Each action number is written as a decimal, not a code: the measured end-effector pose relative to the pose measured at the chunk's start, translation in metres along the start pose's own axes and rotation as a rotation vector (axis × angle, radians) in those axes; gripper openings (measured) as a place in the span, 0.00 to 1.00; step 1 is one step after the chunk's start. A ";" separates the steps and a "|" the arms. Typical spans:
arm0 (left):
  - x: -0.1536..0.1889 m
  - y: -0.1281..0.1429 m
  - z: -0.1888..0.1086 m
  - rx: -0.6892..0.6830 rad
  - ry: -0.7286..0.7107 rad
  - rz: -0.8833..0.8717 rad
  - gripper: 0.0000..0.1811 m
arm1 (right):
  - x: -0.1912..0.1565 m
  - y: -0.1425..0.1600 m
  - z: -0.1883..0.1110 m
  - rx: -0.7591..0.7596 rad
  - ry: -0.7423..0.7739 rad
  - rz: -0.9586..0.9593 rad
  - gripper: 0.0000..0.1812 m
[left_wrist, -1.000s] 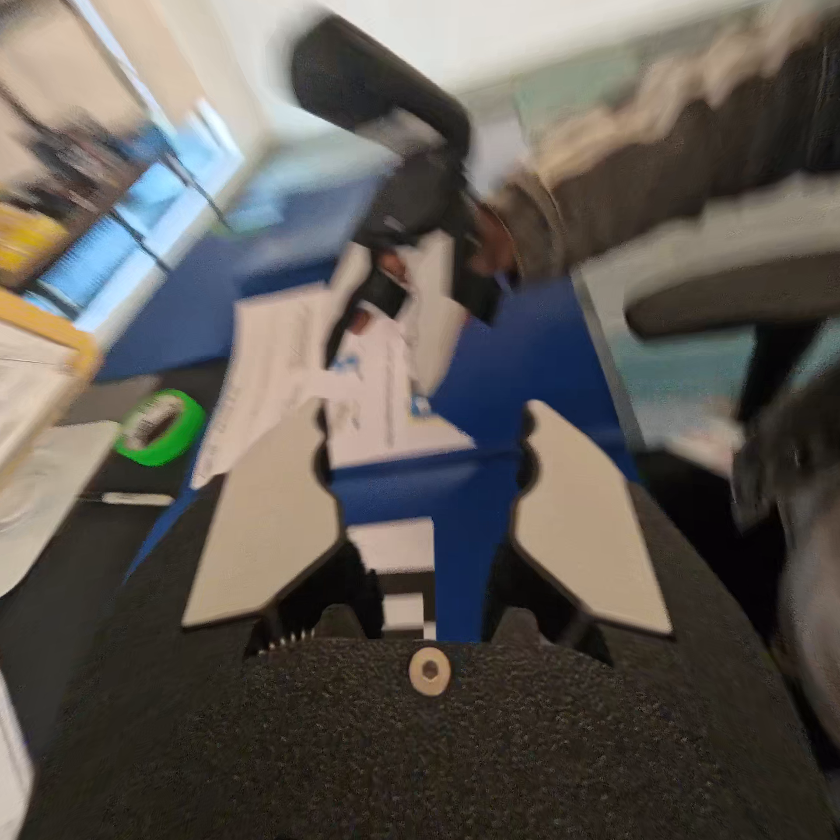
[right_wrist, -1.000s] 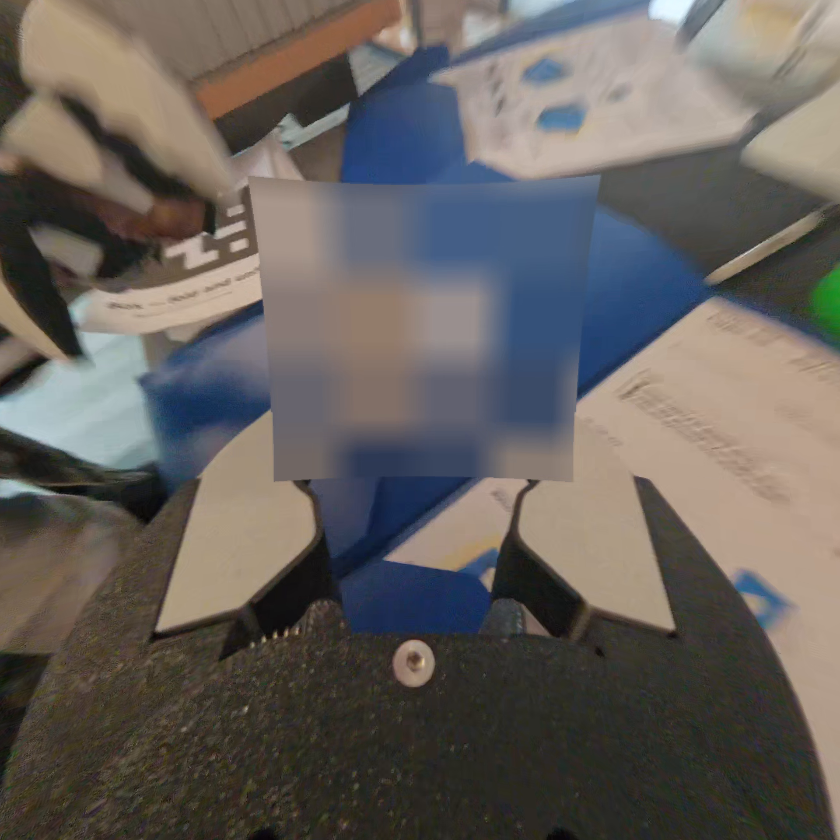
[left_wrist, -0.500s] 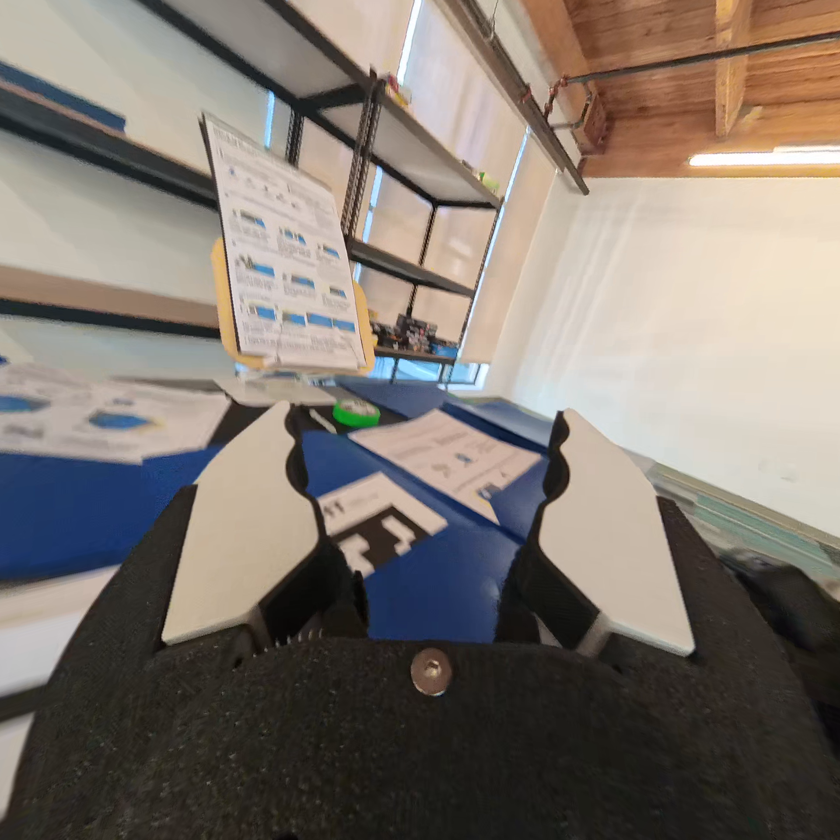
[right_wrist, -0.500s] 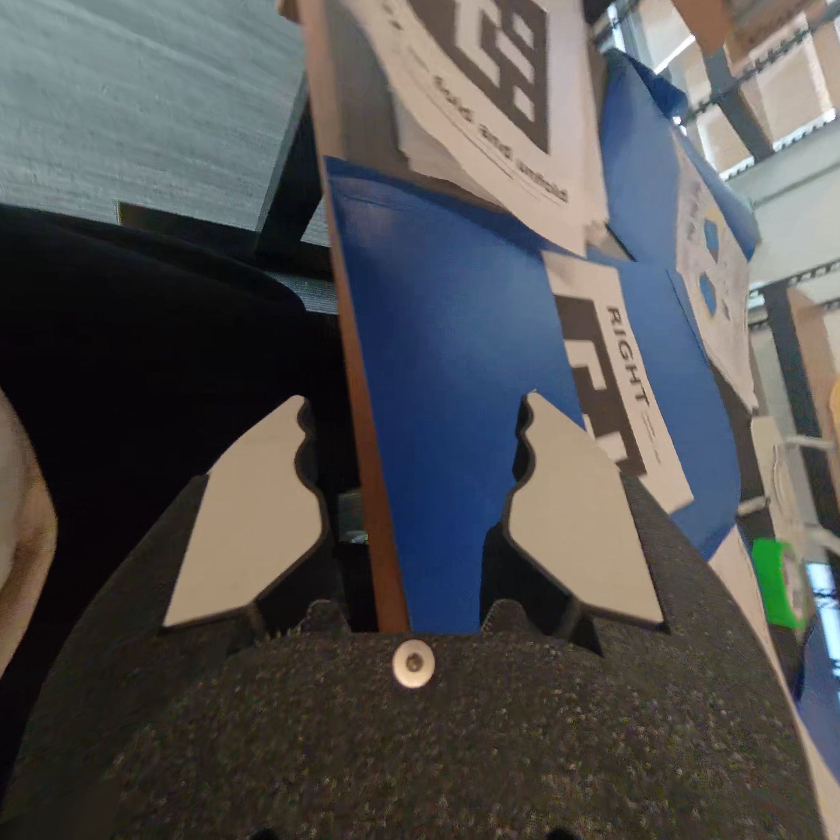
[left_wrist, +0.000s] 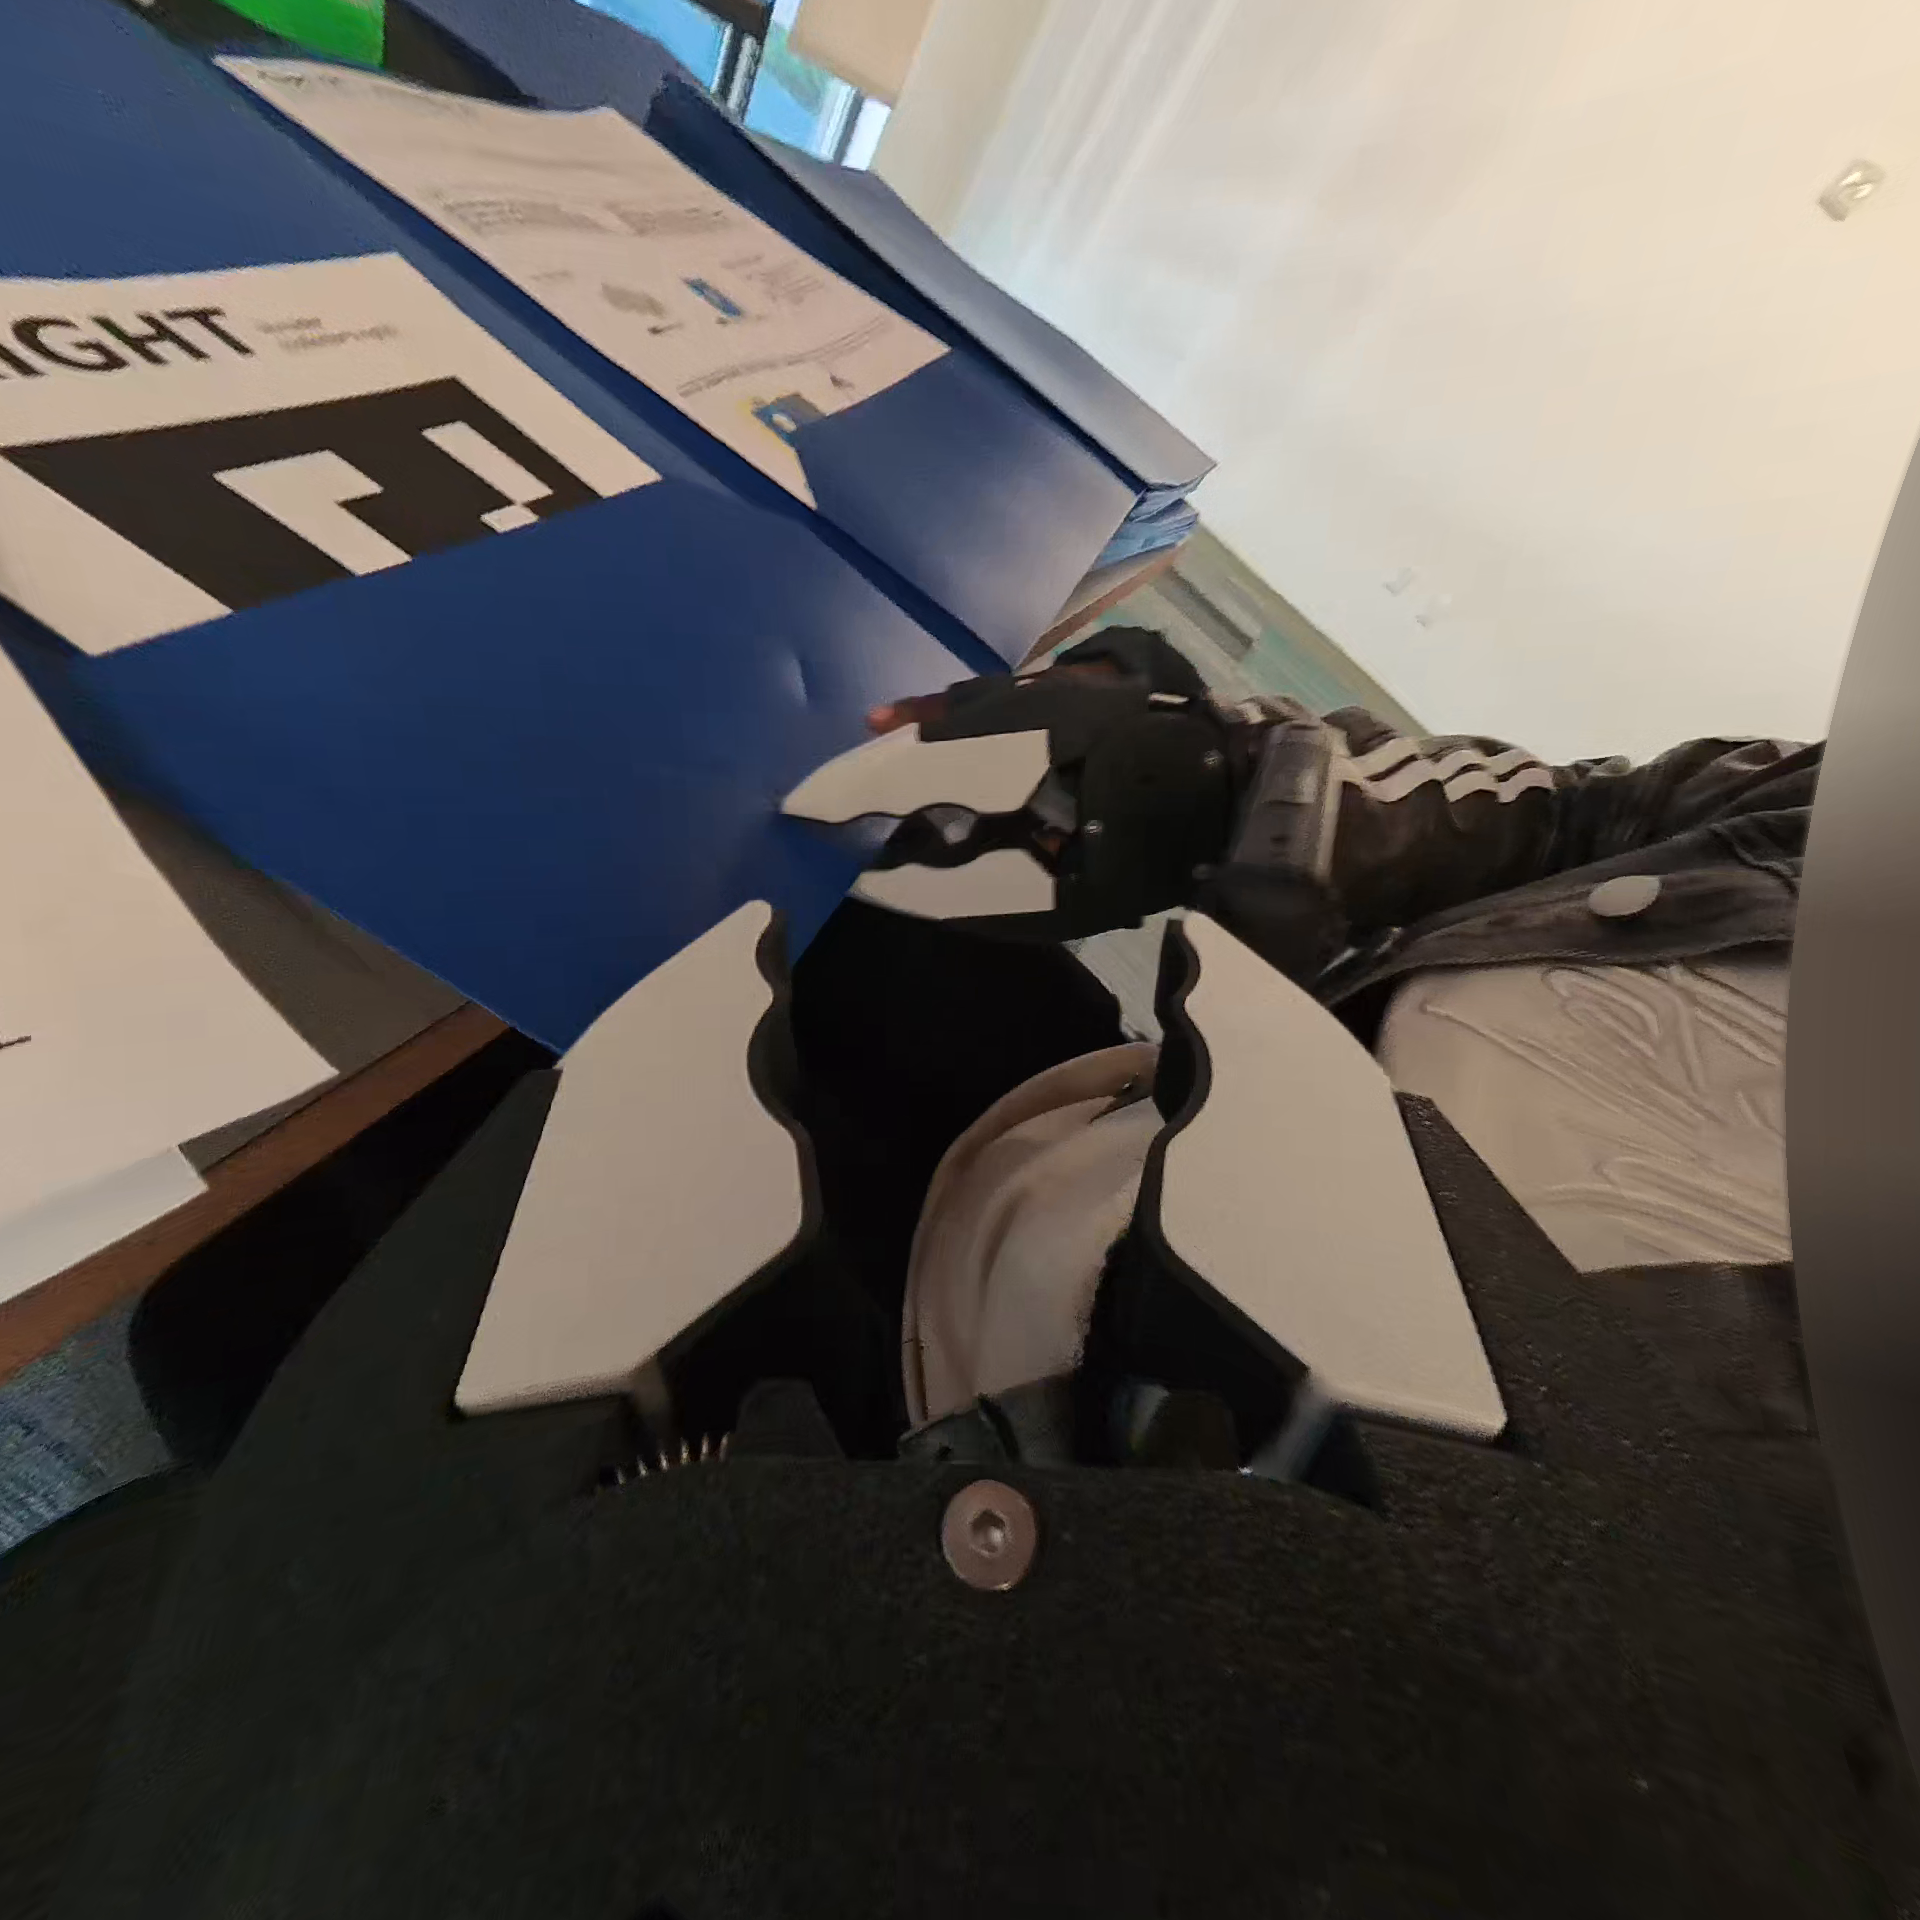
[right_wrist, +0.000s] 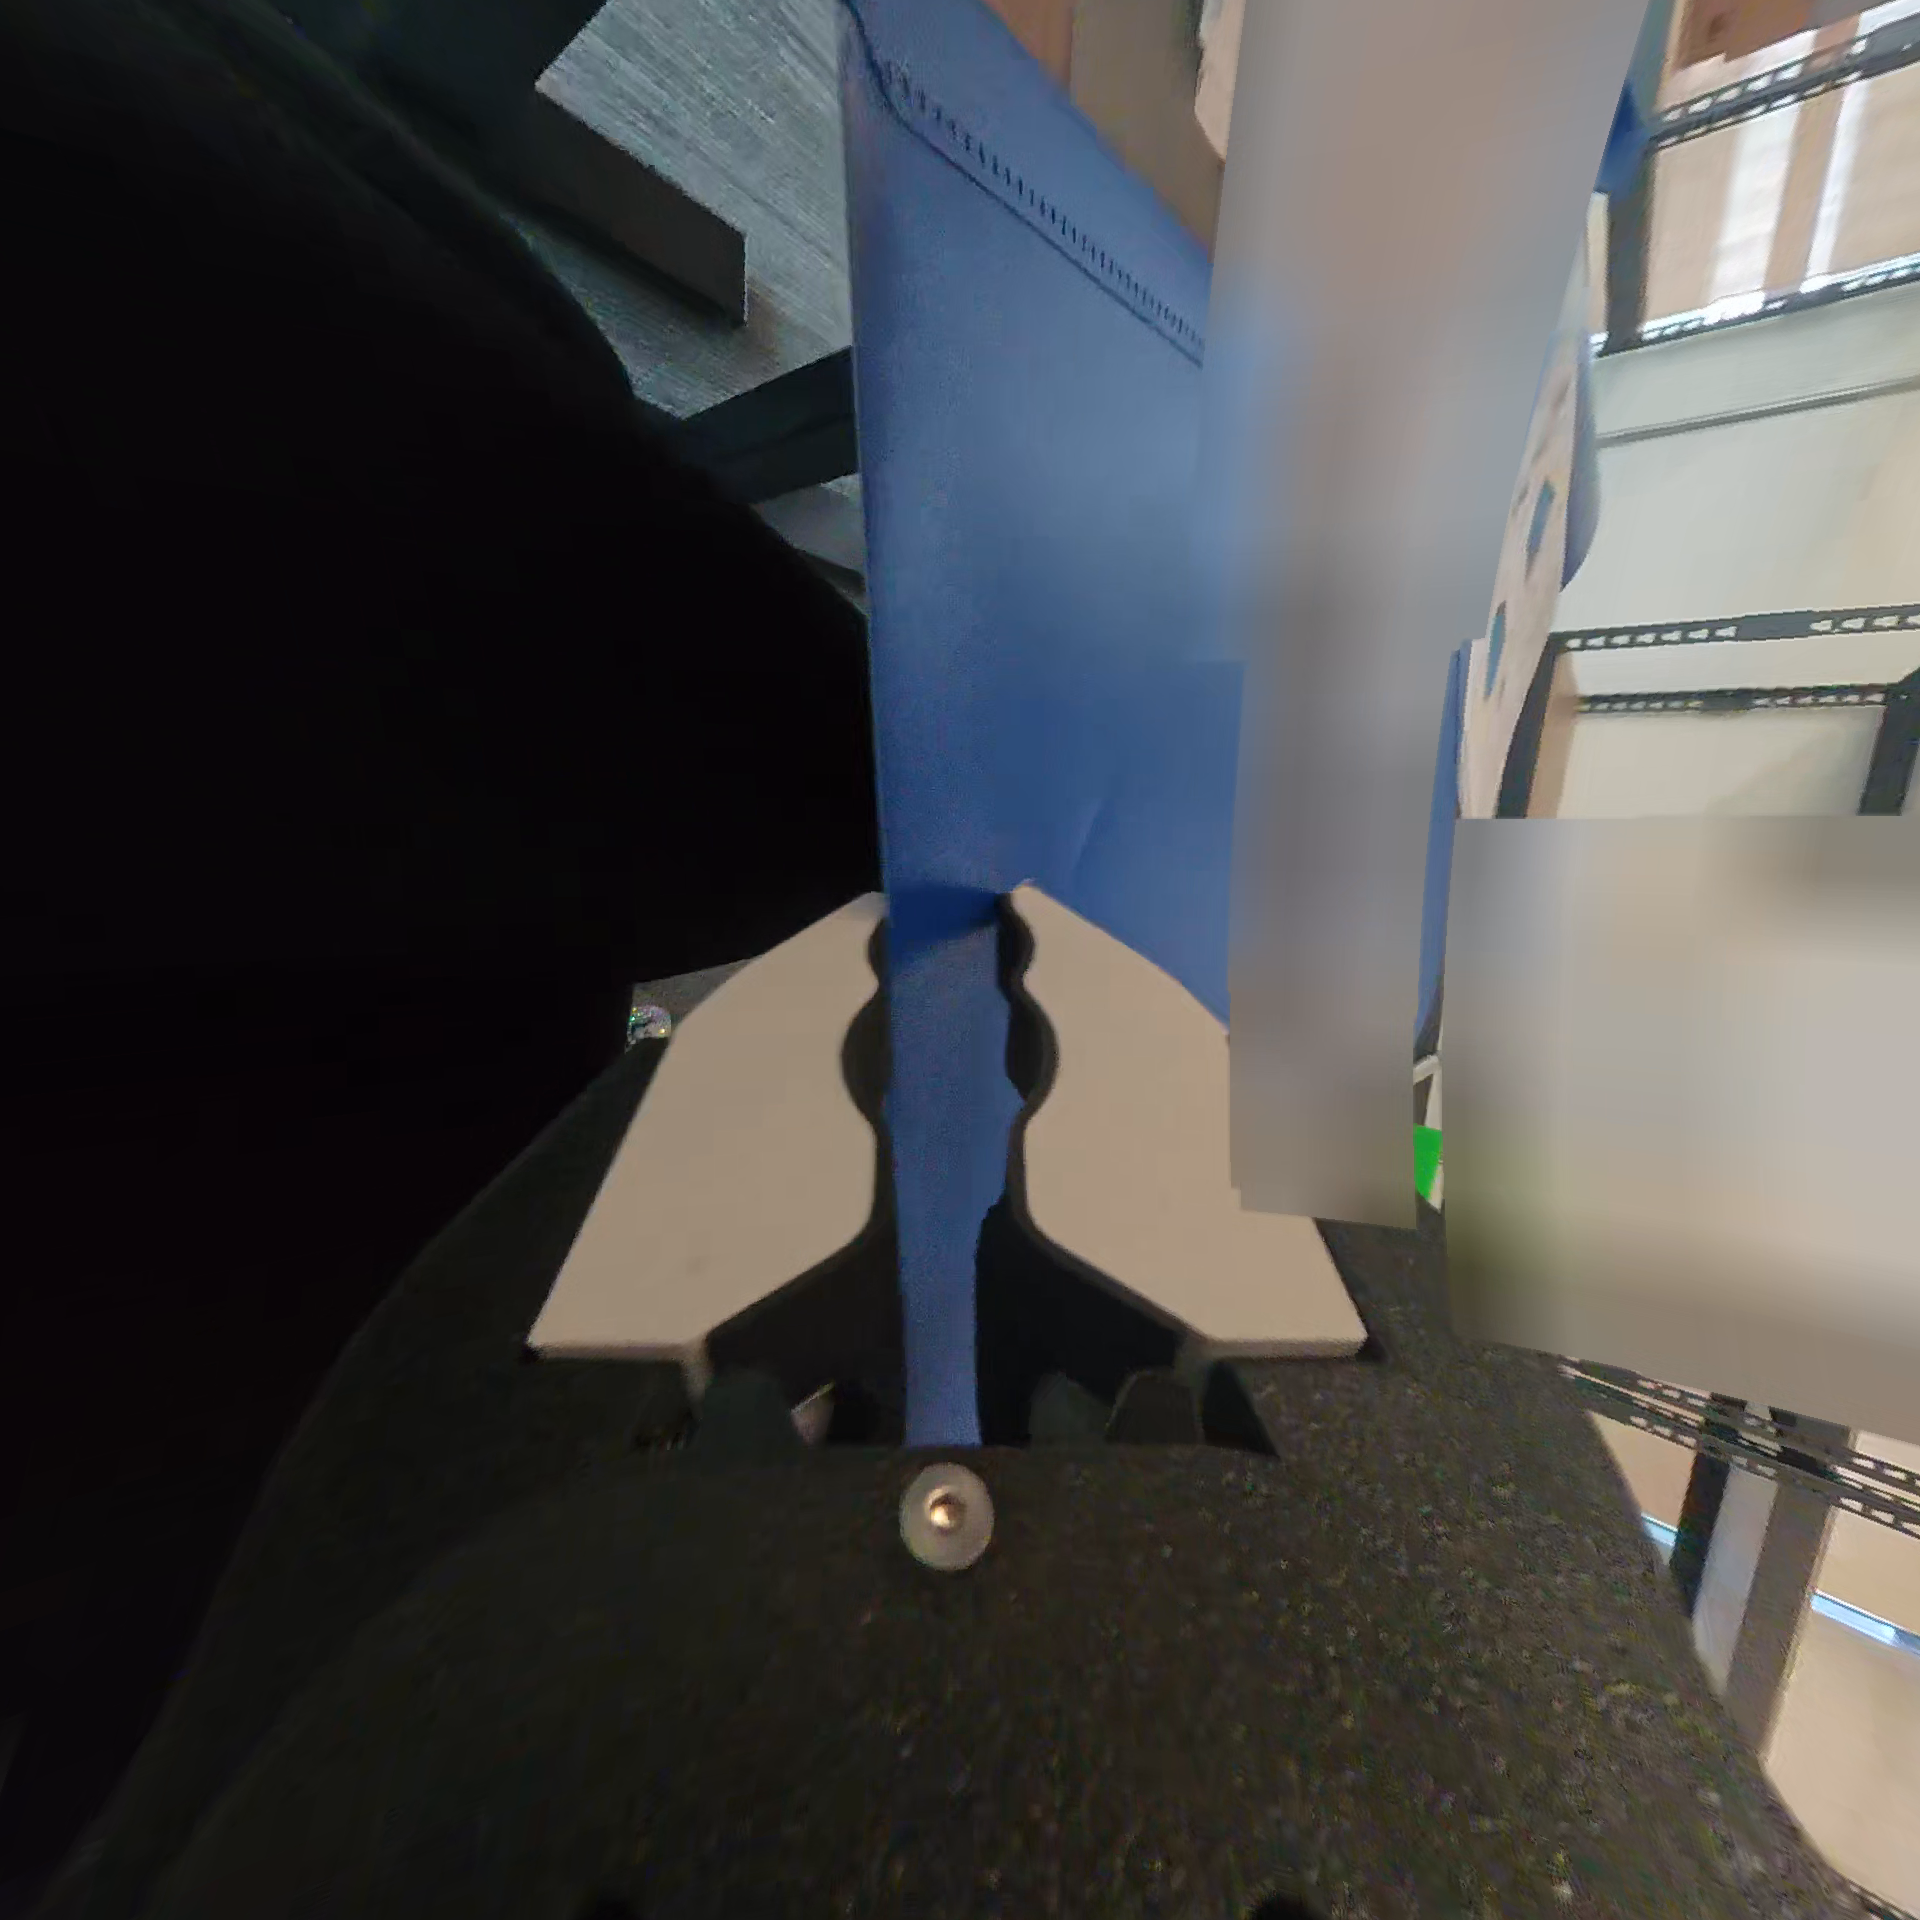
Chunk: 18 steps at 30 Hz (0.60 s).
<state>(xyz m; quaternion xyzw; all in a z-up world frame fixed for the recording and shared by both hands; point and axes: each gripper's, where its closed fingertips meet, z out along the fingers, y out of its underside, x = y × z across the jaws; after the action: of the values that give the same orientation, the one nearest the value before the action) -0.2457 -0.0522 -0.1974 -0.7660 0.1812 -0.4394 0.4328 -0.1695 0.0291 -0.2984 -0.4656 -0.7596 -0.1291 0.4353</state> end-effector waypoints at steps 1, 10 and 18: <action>-0.005 0.002 0.003 0.002 -0.024 0.006 0.39 | 0.002 0.000 -0.004 0.009 0.013 -0.005 0.07; 0.017 -0.074 -0.026 0.422 -0.140 0.297 0.41 | 0.075 0.020 -0.065 0.089 0.191 0.423 0.00; 0.025 -0.106 0.049 0.540 -0.158 0.127 0.67 | 0.116 0.008 -0.088 0.197 0.361 0.719 0.00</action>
<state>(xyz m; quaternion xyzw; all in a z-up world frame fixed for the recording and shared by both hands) -0.2024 0.0152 -0.1084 -0.6420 0.0708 -0.3827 0.6606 -0.1367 0.0493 -0.1577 -0.6273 -0.4690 0.0248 0.6212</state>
